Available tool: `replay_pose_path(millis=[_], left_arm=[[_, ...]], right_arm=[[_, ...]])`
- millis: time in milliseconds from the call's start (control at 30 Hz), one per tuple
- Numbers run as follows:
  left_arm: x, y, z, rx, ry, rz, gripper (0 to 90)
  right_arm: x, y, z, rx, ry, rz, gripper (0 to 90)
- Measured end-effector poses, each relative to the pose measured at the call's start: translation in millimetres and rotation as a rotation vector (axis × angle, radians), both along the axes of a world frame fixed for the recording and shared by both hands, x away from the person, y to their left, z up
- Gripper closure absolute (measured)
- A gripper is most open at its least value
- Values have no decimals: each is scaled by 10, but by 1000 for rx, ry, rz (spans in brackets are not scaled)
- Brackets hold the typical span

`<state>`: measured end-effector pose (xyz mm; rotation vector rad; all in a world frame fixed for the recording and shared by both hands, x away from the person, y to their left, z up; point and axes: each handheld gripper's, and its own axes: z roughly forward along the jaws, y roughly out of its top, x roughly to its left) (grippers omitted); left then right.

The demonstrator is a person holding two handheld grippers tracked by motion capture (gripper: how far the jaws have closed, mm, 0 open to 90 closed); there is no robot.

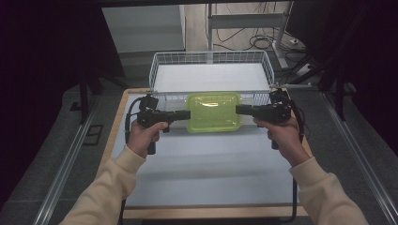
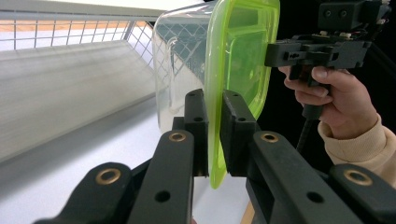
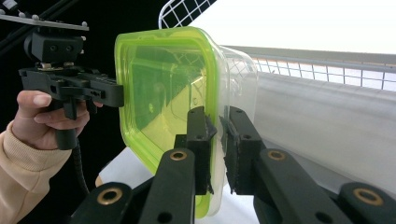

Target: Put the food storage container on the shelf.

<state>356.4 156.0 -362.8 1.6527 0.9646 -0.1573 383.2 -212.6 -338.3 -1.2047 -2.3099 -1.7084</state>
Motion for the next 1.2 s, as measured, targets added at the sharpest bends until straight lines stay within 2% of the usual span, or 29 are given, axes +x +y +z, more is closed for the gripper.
replay_pose_path(millis=[67,100,400,533,700,833,1000,1200], left_arm=[[22,-4,22,1,2,1,828],[38,-2,33,2,-1,-2,828],[190,0,156,16,-2,-10,828],[276,-4,217,16,0,-7,828],[388,15,310,1,1,0,828],[487,21,368,17,1,5,827],[629,34,398,21,10,2,828],[799,60,392,15,23,2,826]], right_arm=[[15,-2,18,1,9,-1,817],[32,-3,20,3,-4,-3,817],[135,-8,97,14,-4,-12,817],[205,-6,149,19,1,-20,817],[308,16,285,15,-18,-32,817],[405,30,312,23,-6,-39,817],[546,36,296,45,8,-44,817],[691,73,328,34,13,-59,817]])
